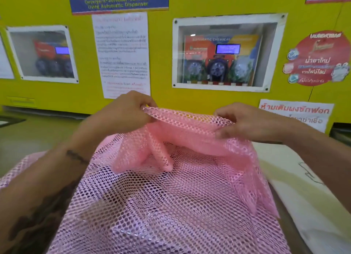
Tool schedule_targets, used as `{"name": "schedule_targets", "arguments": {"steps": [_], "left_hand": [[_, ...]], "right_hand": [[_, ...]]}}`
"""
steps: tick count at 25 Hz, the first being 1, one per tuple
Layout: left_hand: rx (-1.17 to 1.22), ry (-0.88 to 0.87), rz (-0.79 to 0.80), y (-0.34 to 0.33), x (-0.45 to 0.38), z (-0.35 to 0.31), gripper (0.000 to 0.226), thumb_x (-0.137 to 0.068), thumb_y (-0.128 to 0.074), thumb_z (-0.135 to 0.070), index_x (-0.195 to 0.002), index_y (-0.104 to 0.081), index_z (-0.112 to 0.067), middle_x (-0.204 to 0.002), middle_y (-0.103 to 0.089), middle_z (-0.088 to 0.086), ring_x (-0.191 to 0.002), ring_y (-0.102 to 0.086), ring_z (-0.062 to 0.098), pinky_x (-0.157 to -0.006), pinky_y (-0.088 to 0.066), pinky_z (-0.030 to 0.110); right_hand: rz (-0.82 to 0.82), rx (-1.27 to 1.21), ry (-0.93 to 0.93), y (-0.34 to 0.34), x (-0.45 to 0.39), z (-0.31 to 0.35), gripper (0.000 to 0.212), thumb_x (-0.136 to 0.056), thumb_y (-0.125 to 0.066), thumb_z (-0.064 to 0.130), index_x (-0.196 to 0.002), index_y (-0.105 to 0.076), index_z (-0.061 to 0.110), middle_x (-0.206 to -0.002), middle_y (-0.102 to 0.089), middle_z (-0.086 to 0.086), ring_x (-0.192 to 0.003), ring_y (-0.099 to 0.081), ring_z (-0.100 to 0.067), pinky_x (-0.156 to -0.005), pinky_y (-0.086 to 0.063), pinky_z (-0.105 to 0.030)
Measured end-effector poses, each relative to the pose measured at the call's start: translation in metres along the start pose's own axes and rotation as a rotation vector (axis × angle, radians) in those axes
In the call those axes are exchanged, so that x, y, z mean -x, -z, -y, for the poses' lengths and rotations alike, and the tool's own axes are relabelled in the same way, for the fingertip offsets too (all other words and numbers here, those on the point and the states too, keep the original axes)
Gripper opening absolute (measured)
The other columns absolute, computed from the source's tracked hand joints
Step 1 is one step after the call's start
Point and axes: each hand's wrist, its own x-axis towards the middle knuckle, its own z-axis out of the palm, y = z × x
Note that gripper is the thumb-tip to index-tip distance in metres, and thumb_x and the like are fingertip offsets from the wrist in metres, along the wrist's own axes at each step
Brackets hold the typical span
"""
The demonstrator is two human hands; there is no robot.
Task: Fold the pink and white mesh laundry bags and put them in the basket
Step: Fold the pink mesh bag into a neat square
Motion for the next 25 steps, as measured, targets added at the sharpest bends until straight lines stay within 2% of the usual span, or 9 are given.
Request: {"name": "schedule_targets", "arguments": {"steps": [2,4,7,9,13,16,19,22,25], "left_hand": [[0.065,-0.044,0.525,0.018,0.020,0.002,0.022,-0.078,-0.076,-0.032,-0.100,-0.074,-0.029,-0.096,-0.076,-0.005,-0.090,-0.071,0.019,-0.083,-0.054,0.039],[0.287,-0.038,0.839,0.022,0.033,0.009,0.050,-0.071,-0.078,-0.051,-0.111,-0.073,-0.020,-0.099,-0.072,-0.001,-0.089,-0.065,0.022,-0.083,-0.051,0.036],[0.419,0.041,0.536,0.006,0.030,0.019,0.053,-0.074,-0.068,-0.062,-0.108,-0.073,-0.022,-0.097,-0.068,0.003,-0.085,-0.062,0.018,-0.081,-0.051,0.032],[0.180,0.094,0.255,-0.016,0.020,0.022,0.042,-0.084,-0.062,-0.055,-0.119,-0.065,-0.032,-0.116,-0.068,0.000,-0.098,-0.065,0.017,-0.089,-0.051,0.036],[-0.280,0.167,0.389,-0.056,0.012,0.025,0.082,-0.087,-0.064,-0.045,-0.154,-0.016,-0.039,-0.161,-0.028,0.002,-0.136,-0.044,0.026,-0.107,-0.038,0.038],[-0.199,0.154,0.302,-0.057,0.008,0.031,0.075,-0.085,-0.069,-0.029,-0.149,-0.032,-0.037,-0.146,-0.051,0.006,-0.105,-0.062,0.014,-0.088,-0.049,0.028],[-0.156,0.111,0.062,-0.035,0.008,0.024,0.031,-0.085,-0.064,-0.018,-0.113,-0.066,-0.029,-0.120,-0.066,0.001,-0.085,-0.059,0.008,-0.070,-0.045,0.024],[-0.318,0.217,0.182,0.010,0.018,0.012,0.023,-0.088,-0.061,-0.042,-0.091,-0.071,-0.022,-0.100,-0.066,-0.005,-0.087,-0.060,0.015,-0.076,-0.047,0.031],[-0.282,0.263,0.189,0.037,0.024,0.003,0.045,-0.085,-0.057,-0.061,-0.071,-0.069,-0.020,-0.083,-0.064,-0.003,-0.083,-0.059,0.016,-0.081,-0.045,0.037]], "right_hand": [[0.342,-0.325,-0.086,0.012,0.007,0.004,0.039,-0.085,-0.071,0.039,-0.109,-0.069,0.008,-0.101,-0.072,-0.017,-0.089,-0.064,-0.026,-0.086,-0.049,-0.043],[0.397,-0.476,-0.186,0.015,0.005,0.002,0.056,-0.080,-0.070,0.049,-0.121,-0.067,0.010,-0.110,-0.072,-0.019,-0.098,-0.067,-0.033,-0.095,-0.049,-0.046],[0.080,-0.024,-0.193,-0.002,-0.018,-0.007,0.033,-0.088,-0.065,0.043,-0.117,-0.068,0.027,-0.111,-0.073,0.000,-0.099,-0.068,-0.023,-0.090,-0.052,-0.043],[0.144,0.272,-0.252,-0.021,-0.031,-0.010,0.040,-0.091,-0.063,0.037,-0.131,-0.059,0.028,-0.127,-0.063,0.006,-0.105,-0.061,-0.015,-0.089,-0.048,-0.034],[0.344,0.501,-0.376,-0.053,-0.037,-0.015,0.054,-0.082,-0.064,0.018,-0.133,-0.054,0.032,-0.136,-0.053,0.006,-0.115,-0.054,-0.018,-0.094,-0.049,-0.035],[0.242,0.486,-0.326,-0.056,-0.038,-0.020,0.043,-0.085,-0.055,0.008,-0.125,-0.060,0.026,-0.124,-0.057,0.004,-0.106,-0.058,-0.020,-0.085,-0.052,-0.034],[-0.224,0.449,-0.208,-0.039,-0.047,-0.030,0.028,-0.085,-0.056,0.007,-0.106,-0.068,0.021,-0.109,-0.064,-0.004,-0.096,-0.059,-0.025,-0.078,-0.053,-0.042],[-0.631,0.355,-0.085,-0.021,-0.057,-0.030,0.015,-0.085,-0.059,0.009,-0.095,-0.066,0.017,-0.092,-0.058,-0.004,-0.086,-0.054,-0.025,-0.071,-0.045,-0.038],[-0.484,0.268,-0.083,-0.017,-0.065,-0.021,0.004,-0.086,-0.064,0.018,-0.082,-0.062,0.019,-0.075,-0.056,0.008,-0.071,-0.054,-0.015,-0.061,-0.038,-0.032]]}}
